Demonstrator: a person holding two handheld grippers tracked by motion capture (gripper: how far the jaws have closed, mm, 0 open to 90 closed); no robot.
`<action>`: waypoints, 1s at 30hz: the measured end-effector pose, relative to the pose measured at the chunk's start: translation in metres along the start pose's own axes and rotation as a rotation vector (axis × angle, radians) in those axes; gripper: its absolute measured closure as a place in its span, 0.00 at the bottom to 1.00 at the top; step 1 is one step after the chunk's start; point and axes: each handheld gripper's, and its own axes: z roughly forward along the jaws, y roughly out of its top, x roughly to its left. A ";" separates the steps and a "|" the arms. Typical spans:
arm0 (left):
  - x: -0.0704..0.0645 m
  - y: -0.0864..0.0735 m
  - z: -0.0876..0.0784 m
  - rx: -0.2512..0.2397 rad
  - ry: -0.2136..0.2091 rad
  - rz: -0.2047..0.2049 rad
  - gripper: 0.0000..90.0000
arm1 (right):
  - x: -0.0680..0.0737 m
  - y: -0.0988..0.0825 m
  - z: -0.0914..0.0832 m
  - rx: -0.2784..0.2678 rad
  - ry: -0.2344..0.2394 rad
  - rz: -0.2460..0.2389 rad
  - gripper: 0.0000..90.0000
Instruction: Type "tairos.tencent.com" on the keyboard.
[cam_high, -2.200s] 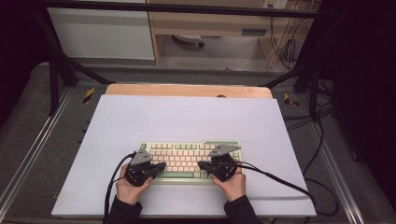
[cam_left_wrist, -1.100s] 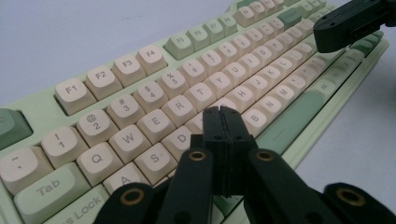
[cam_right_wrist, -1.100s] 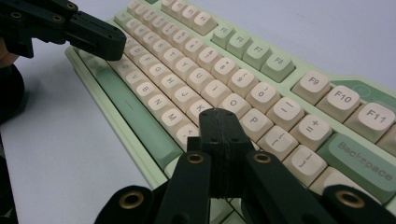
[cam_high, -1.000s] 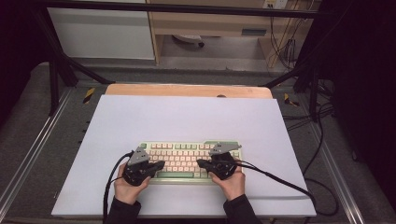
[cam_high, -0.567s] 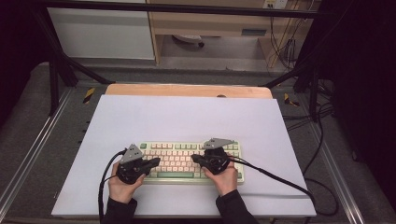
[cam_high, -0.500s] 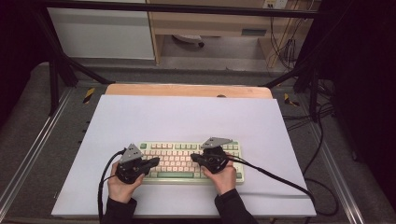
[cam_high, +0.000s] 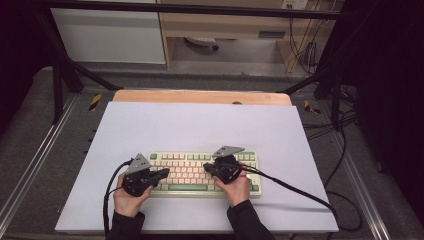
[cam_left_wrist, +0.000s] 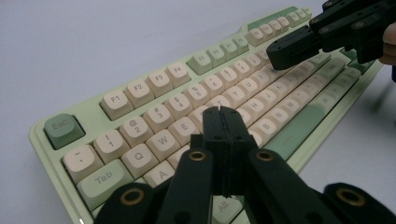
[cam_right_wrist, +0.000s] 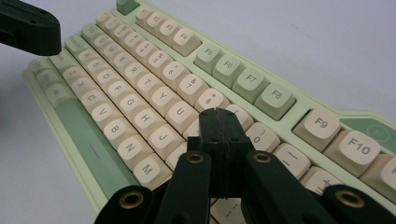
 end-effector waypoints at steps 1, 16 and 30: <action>0.000 0.000 0.000 -0.001 0.000 0.000 1.00 | 0.000 0.000 0.000 0.001 -0.005 -0.002 1.00; 0.001 -0.001 -0.001 0.000 -0.006 -0.002 1.00 | 0.000 -0.004 0.005 0.024 -0.023 -0.024 1.00; 0.002 -0.002 -0.003 -0.004 -0.007 -0.006 1.00 | 0.006 0.000 -0.014 -0.011 0.015 -0.042 1.00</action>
